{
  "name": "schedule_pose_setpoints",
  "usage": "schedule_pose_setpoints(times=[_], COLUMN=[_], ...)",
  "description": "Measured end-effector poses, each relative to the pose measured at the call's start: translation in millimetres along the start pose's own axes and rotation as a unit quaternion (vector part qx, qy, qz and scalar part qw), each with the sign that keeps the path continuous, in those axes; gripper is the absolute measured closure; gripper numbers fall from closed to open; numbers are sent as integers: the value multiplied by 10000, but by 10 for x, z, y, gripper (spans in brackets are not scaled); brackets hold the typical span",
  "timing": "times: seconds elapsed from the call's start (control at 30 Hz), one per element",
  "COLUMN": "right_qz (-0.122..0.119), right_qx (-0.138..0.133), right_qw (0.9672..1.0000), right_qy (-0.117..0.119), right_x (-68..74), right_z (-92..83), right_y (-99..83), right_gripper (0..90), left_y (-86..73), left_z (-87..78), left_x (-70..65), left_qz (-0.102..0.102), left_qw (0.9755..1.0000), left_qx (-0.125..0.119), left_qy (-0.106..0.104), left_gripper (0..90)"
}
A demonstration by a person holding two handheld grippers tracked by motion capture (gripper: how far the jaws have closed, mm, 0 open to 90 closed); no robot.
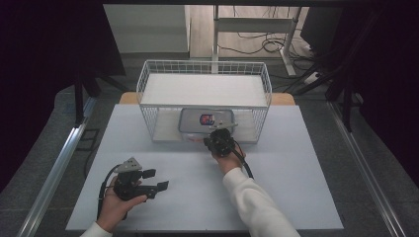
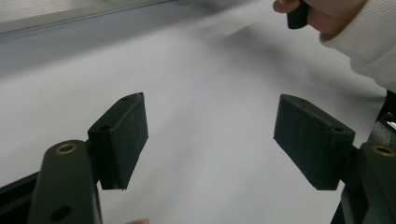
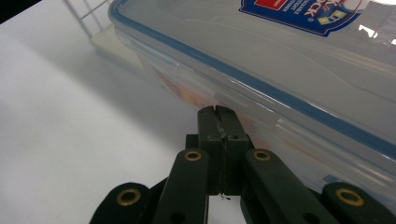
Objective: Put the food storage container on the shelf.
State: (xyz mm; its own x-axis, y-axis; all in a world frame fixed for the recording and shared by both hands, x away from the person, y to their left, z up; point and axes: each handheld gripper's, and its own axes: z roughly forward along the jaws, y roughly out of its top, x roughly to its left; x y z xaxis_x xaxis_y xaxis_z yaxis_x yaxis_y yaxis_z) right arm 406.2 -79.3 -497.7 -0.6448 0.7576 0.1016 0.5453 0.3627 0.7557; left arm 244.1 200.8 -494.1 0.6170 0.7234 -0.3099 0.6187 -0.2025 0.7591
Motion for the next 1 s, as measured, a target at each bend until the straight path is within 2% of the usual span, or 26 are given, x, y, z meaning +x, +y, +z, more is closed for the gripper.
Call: schedule_pose_setpoints(times=[0.23,0.37,0.53,0.63,0.73,0.77,0.8,0.83,0.93,0.97,1.0], right_qz=[262,327,245,-21,-241,-241,-359,-363,-463,-503,-590], right_qx=[-47,-47,-58,-28,56,56,58,53,13,6,-20], right_qw=[9993,9991,9996,10000,9991,9991,9983,9981,9970,9968,9964], right_qy=[-271,-279,-92,75,341,341,464,499,613,615,603], right_x=[-132,-185,-110,-51,-39,-39,-49,-55,-94,-105,-127], right_z=[56,46,-48,-245,-530,-530,-805,-862,-1200,-1268,-1371], right_y=[87,93,45,-23,-152,-152,-296,-329,-570,-633,-738], right_gripper=[888,888,888,887,888,888,887,887,864,833,761], left_y=[-3,-4,-5,-10,-13,-13,-16,-16,-23,-25,-26], left_z=[-8,-6,-13,-17,-26,-26,-31,-31,-14,-4,0], left_x=[0,3,4,9,4,4,-13,-13,-47,-60,-65], left_qz=[28,35,44,33,7,7,3,3,47,47,64], left_qw=[10000,10000,10000,10000,9999,9999,9999,9999,9998,9998,9998], left_qx=[-3,4,-8,-6,-27,-27,-34,-34,14,28,43], left_qy=[-2,-11,10,58,97,97,114,114,175,193,210], left_gripper=[261,261,261,261,261,261,261,260,259,259,258])
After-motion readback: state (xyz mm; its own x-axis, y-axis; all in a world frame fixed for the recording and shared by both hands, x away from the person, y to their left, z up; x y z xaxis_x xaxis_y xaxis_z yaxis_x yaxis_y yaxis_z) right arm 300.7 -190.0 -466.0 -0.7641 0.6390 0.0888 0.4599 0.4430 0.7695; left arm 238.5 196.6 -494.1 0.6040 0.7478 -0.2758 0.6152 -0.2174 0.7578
